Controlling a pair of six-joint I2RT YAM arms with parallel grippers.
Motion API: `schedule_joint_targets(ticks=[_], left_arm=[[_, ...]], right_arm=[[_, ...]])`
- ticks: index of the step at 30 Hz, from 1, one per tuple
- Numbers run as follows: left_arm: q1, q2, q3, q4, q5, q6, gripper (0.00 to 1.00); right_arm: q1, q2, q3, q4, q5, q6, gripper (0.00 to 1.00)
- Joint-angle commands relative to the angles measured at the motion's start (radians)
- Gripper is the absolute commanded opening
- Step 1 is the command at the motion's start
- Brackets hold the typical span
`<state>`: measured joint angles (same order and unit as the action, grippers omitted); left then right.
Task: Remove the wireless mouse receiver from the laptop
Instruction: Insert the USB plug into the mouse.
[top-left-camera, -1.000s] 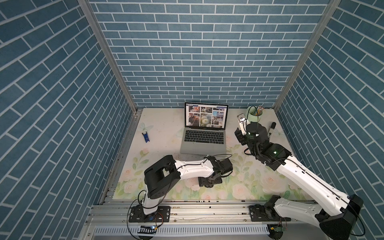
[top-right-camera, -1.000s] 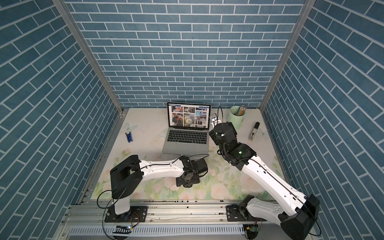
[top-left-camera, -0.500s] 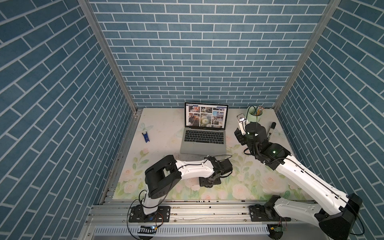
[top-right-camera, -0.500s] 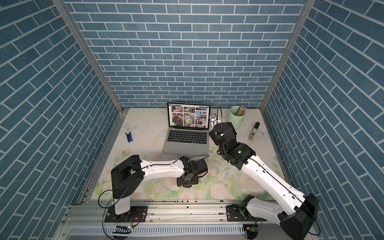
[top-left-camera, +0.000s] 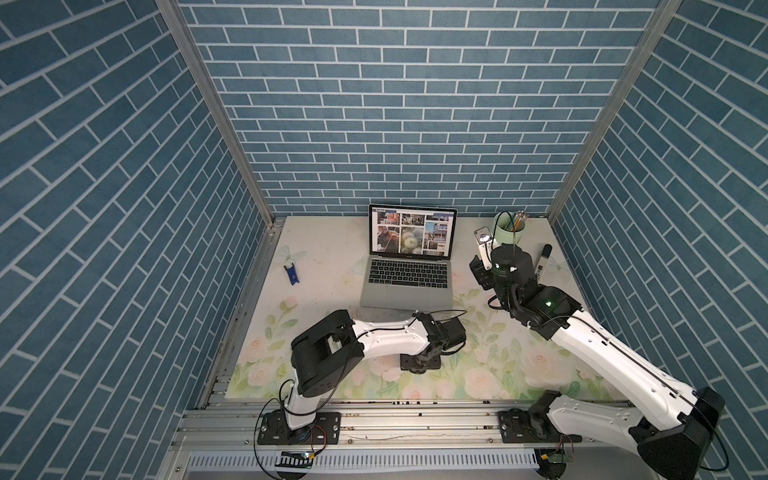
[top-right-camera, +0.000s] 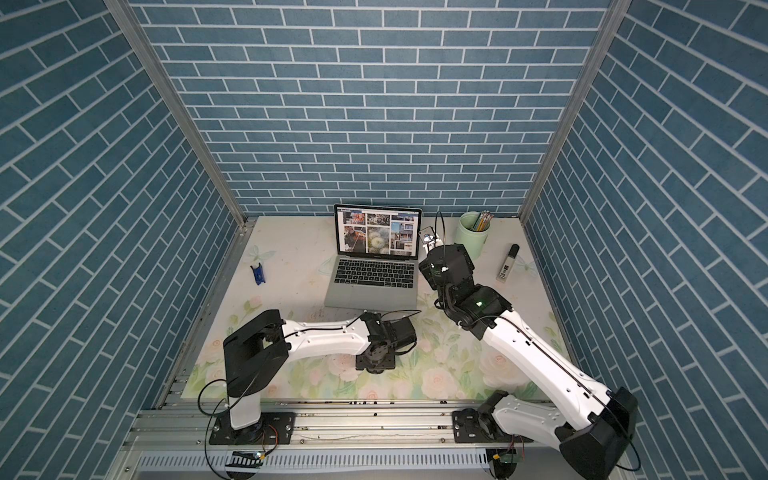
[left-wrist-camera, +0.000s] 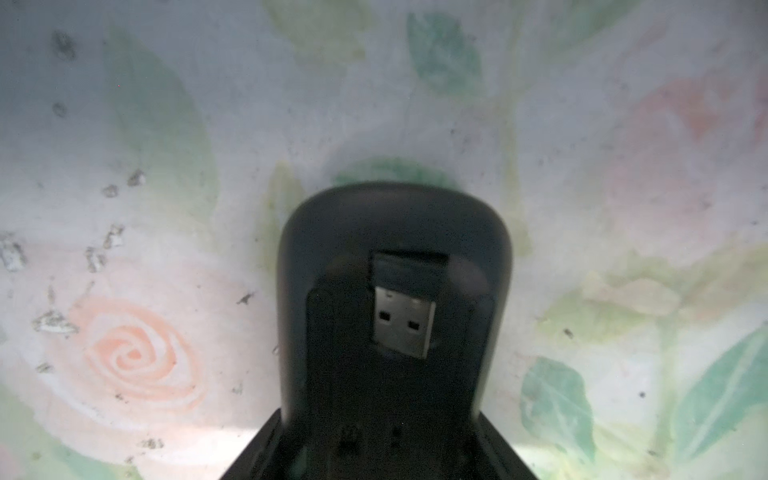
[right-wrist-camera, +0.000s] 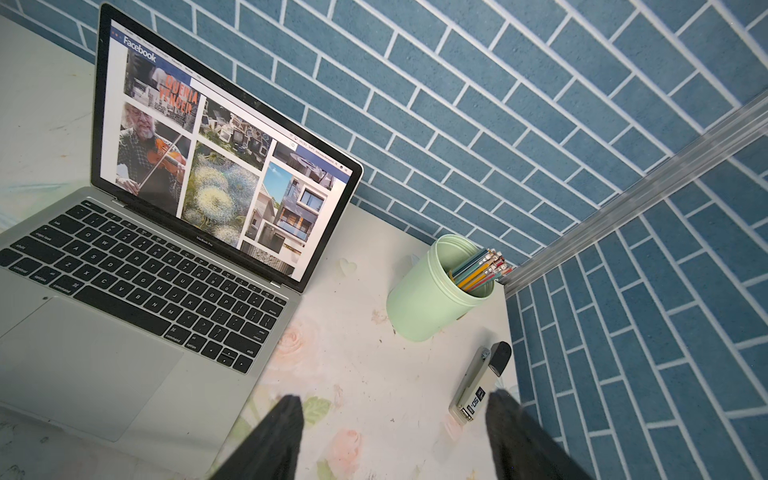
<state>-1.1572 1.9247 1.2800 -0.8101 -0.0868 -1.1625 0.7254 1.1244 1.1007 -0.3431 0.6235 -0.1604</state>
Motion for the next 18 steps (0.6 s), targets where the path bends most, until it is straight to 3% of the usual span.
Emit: schedule_joint_targets(ticks=[1, 13, 18], left_arm=[[0.003, 0.028, 0.000, -0.036, -0.073, 0.099, 0.63], [0.016, 0.000, 0.021, 0.007, -0.184, 0.532, 0.68], [0.034, -0.027, -0.014, 0.089, -0.162, 0.692, 0.68]], right_arm=[[-0.007, -0.006, -0.004, 0.001, 0.020, 0.018, 0.73], [-0.034, -0.001, 0.007, -0.083, 0.025, 0.070, 0.72], [-0.057, -0.023, -0.053, -0.145, -0.005, 0.142, 0.71]])
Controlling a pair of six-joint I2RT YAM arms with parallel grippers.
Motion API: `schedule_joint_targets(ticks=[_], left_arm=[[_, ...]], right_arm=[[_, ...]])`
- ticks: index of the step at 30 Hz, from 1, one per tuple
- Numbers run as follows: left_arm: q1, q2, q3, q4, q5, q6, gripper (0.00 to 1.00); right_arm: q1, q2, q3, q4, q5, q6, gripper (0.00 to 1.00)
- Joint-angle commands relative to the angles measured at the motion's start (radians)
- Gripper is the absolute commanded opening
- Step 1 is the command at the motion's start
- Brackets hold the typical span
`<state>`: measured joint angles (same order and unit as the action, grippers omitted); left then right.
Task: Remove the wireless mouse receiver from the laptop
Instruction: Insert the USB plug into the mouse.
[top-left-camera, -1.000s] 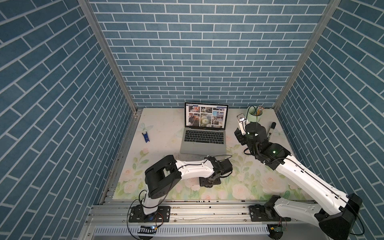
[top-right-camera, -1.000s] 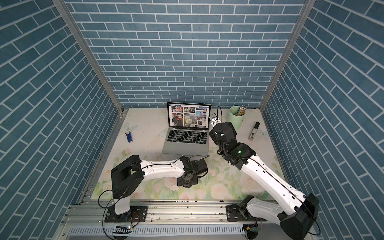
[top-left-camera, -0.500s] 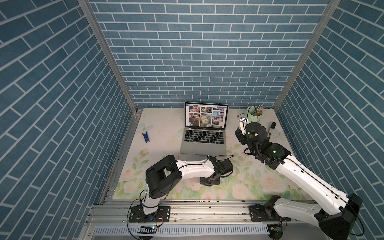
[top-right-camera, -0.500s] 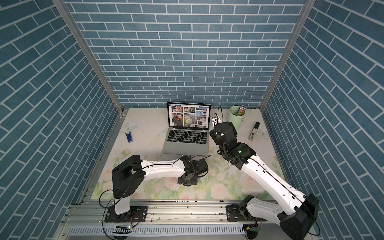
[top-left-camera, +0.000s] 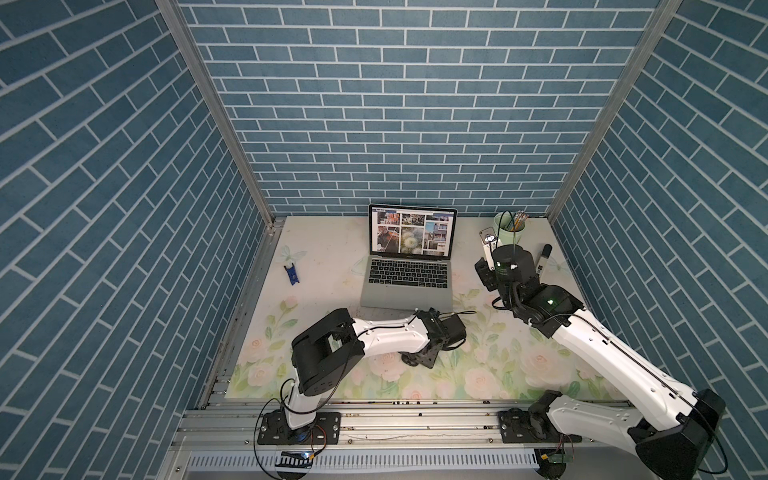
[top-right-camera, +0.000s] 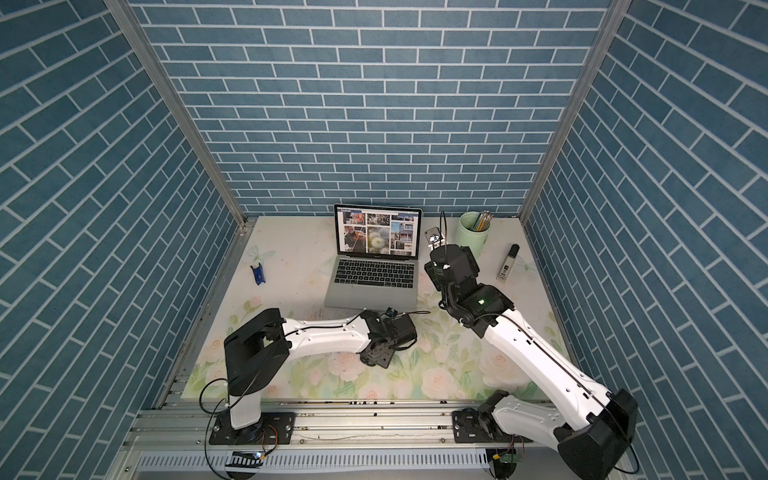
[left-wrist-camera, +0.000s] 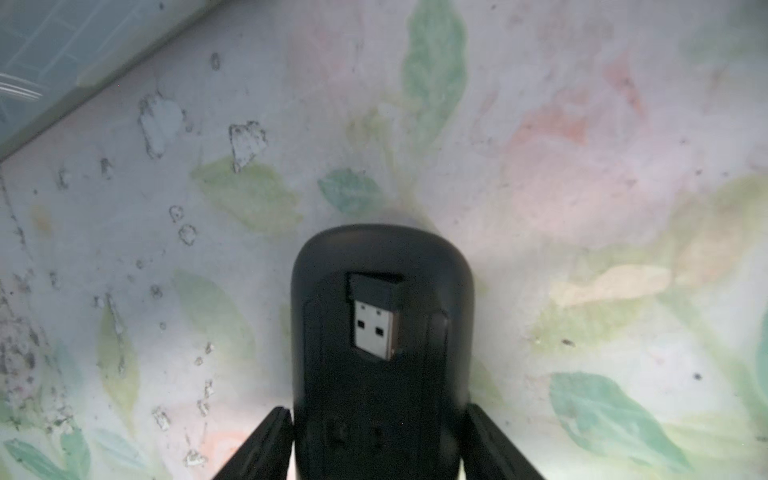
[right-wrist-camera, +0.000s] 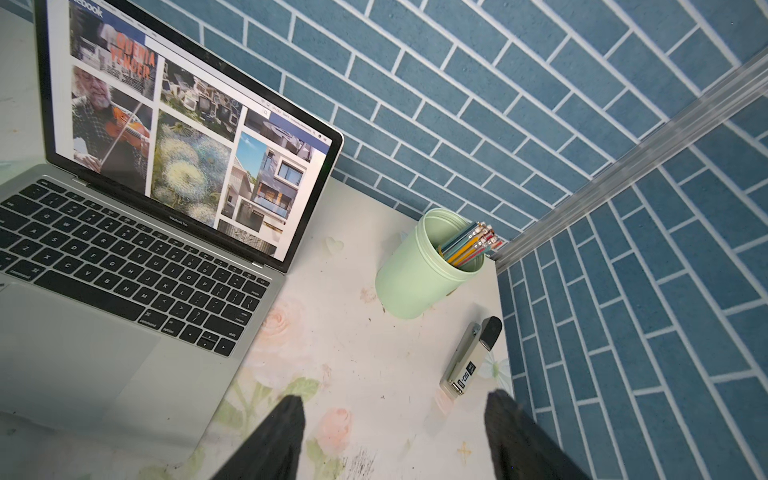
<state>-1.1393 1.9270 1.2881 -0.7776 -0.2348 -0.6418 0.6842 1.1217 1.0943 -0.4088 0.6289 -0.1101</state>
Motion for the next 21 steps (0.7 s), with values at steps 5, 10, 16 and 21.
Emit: schedule_joint_targets(ticks=[5, 10, 16, 21], left_arm=[[0.042, -0.042, -0.080, 0.130, 0.020, 0.266, 0.69], [0.067, -0.049, -0.144, 0.161, 0.063, 0.286, 0.69], [0.074, -0.075, -0.176, 0.197, 0.094, 0.263, 0.69], [0.073, -0.076, -0.182, 0.253, 0.118, 0.293, 0.65]], right_arm=[[-0.035, -0.050, -0.120, -0.105, -0.044, 0.136, 0.70], [-0.059, -0.069, -0.153, -0.106, -0.064, 0.139, 0.70], [-0.082, -0.049, -0.143, -0.087, -0.087, 0.115, 0.70], [-0.090, -0.033, -0.136, -0.084, -0.099, 0.110, 0.70]])
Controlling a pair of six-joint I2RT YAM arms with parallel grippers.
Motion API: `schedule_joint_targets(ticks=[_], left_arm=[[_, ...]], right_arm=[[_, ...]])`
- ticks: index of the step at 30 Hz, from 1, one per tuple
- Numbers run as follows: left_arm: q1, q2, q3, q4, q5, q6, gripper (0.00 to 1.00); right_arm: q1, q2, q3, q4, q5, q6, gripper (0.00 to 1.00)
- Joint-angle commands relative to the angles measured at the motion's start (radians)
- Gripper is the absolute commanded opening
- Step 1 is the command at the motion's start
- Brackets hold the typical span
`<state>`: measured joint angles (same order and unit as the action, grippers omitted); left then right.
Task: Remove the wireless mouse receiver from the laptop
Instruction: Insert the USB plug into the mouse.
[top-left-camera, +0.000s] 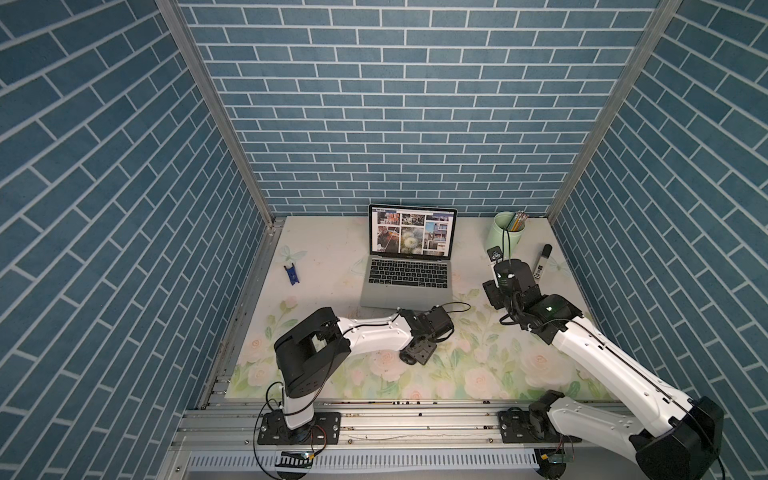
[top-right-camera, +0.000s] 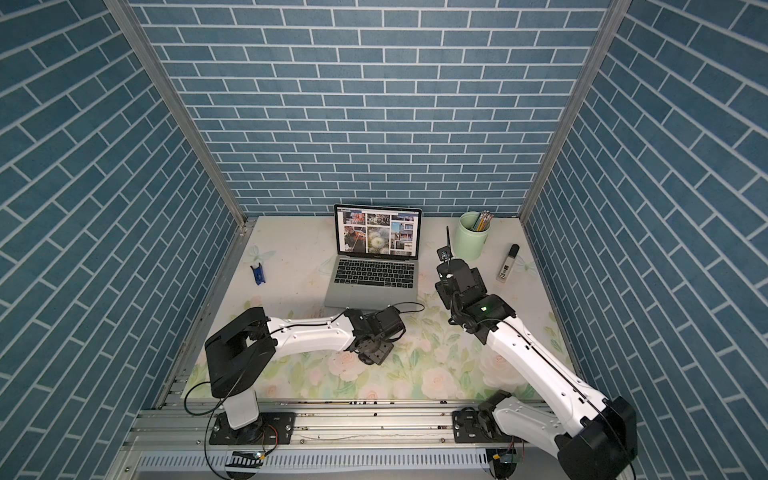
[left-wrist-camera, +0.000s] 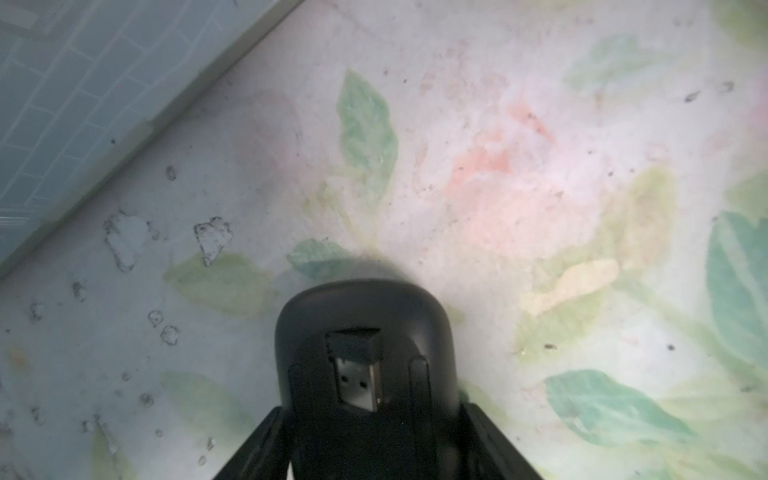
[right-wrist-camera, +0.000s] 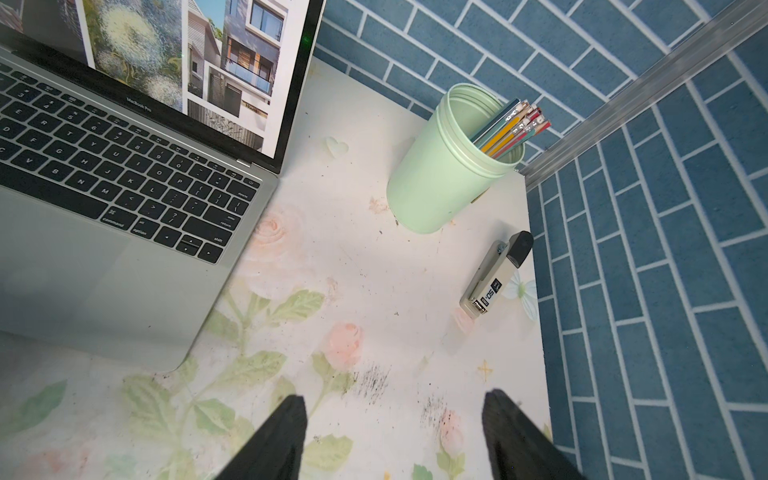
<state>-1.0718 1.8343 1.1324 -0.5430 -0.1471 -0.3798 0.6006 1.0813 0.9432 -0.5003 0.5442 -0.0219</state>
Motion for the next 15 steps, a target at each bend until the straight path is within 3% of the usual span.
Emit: schedule_joint_targets(ticks=[1, 15], left_arm=[[0.007, 0.017, -0.025, 0.029, 0.037, 0.049, 0.65], [0.006, 0.038, -0.004, 0.131, 0.020, 0.444, 0.56]], right_arm=[[-0.008, 0.007, 0.016, 0.007, -0.015, 0.022, 0.70], [-0.086, -0.005, 0.006, -0.037, -0.020, 0.076, 0.69]])
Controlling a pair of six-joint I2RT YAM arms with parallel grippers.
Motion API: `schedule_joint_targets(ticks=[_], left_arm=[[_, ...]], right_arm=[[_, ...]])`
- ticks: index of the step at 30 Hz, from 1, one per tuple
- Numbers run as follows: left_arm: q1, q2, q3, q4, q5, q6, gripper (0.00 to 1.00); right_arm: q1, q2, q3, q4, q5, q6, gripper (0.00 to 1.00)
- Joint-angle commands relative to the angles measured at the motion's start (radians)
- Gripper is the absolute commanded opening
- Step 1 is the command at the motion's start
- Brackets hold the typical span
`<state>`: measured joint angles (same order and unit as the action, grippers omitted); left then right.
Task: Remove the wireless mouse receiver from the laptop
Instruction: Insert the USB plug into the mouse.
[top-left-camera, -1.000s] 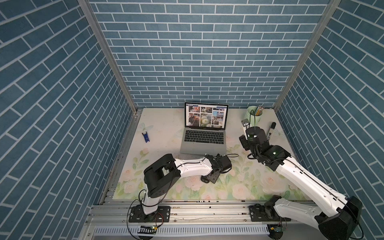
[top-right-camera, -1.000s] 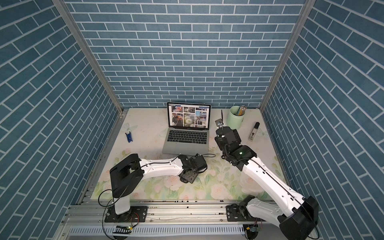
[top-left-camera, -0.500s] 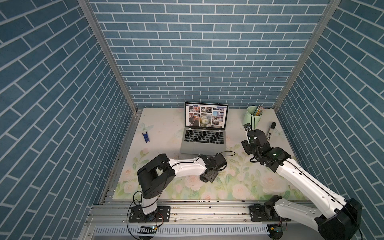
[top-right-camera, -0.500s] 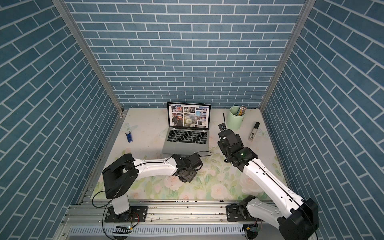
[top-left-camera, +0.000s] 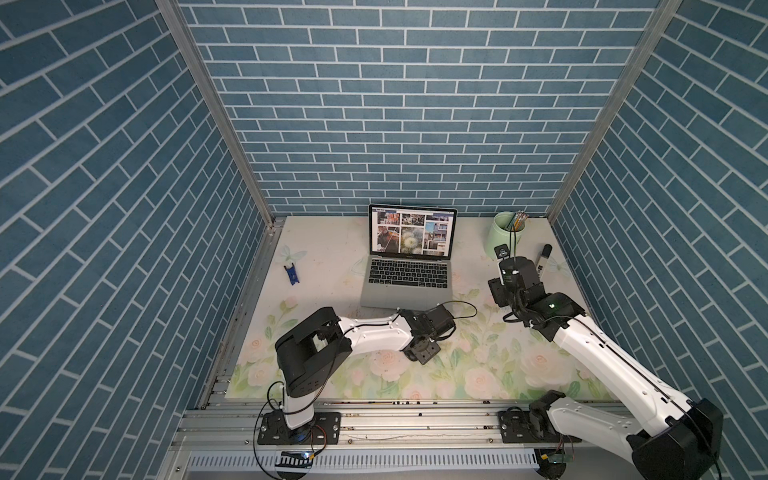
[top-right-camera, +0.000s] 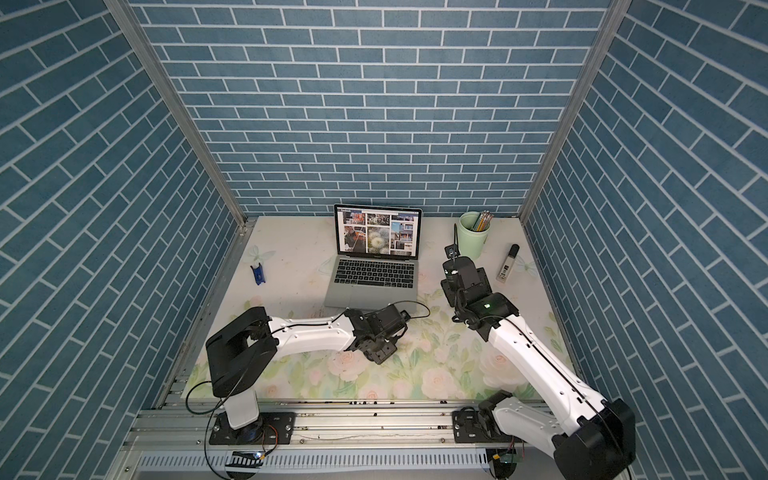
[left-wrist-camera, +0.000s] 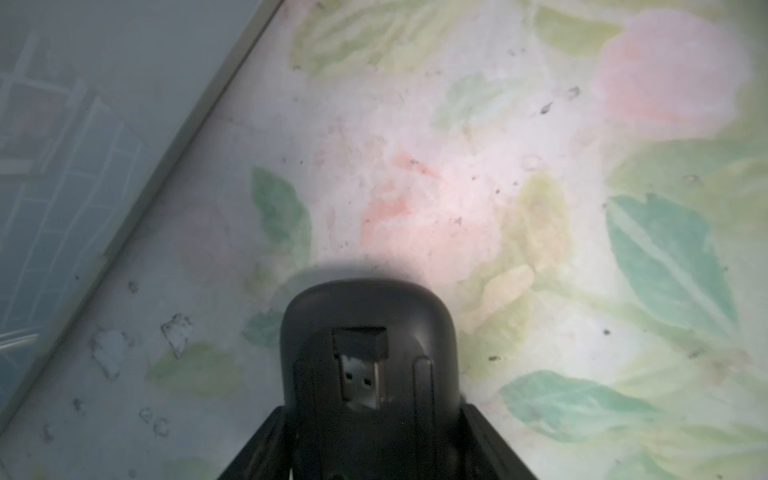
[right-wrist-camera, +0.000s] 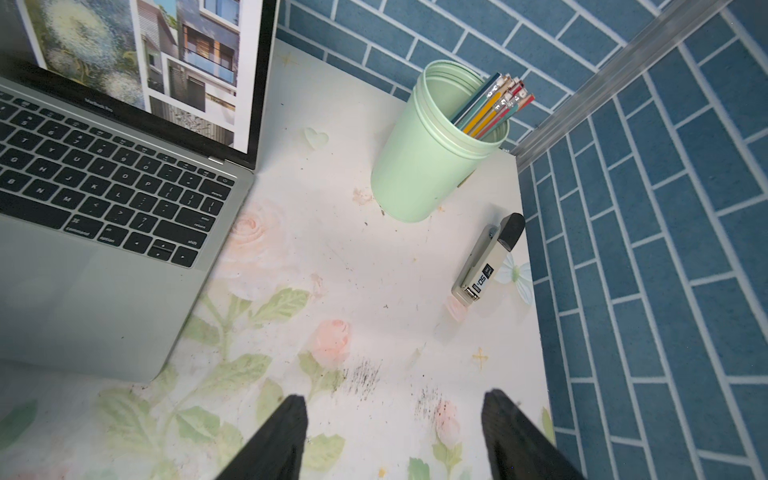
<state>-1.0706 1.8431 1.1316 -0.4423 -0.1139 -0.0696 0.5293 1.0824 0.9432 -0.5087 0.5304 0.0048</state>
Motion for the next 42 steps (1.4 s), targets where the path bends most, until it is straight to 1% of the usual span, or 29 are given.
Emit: schedule_joint_targets(ticks=[1, 4, 10, 17, 19, 21, 23, 25, 33, 38, 42], left_arm=[[0.005, 0.031, -0.003, 0.042, -0.020, 0.170, 0.56], [0.005, 0.025, -0.011, 0.083, -0.023, 0.263, 0.56], [0.007, 0.035, -0.005, 0.126, 0.029, 0.408, 0.55], [0.013, 0.104, 0.054, 0.097, 0.098, 0.493, 0.55], [0.014, 0.123, 0.070, 0.087, 0.112, 0.510, 0.57], [0.014, 0.140, 0.081, 0.079, 0.119, 0.519, 0.59], [0.018, 0.156, 0.090, 0.073, 0.128, 0.519, 0.67], [0.020, 0.169, 0.095, 0.070, 0.136, 0.518, 0.71], [0.022, 0.183, 0.097, 0.062, 0.130, 0.517, 0.75], [0.024, 0.170, 0.117, 0.038, 0.086, 0.499, 0.78], [0.033, 0.103, 0.129, 0.024, 0.027, 0.467, 0.80]], right_arm=[[-0.022, -0.007, 0.008, -0.029, -0.008, 0.050, 0.70], [-0.039, -0.006, 0.013, -0.030, -0.011, 0.052, 0.70], [-0.066, 0.008, 0.018, -0.031, -0.017, 0.052, 0.69], [-0.088, 0.031, 0.023, -0.034, -0.023, 0.057, 0.69], [-0.094, 0.037, 0.023, -0.034, -0.024, 0.059, 0.69], [-0.098, 0.042, 0.023, -0.034, -0.028, 0.061, 0.69], [-0.101, 0.046, 0.024, -0.033, -0.033, 0.063, 0.69], [-0.104, 0.052, 0.024, -0.030, -0.039, 0.064, 0.68], [-0.112, 0.076, 0.032, -0.020, -0.056, 0.050, 0.68], [-0.125, 0.075, 0.035, -0.017, -0.063, 0.036, 0.68], [-0.143, 0.074, 0.044, -0.016, -0.070, 0.029, 0.68]])
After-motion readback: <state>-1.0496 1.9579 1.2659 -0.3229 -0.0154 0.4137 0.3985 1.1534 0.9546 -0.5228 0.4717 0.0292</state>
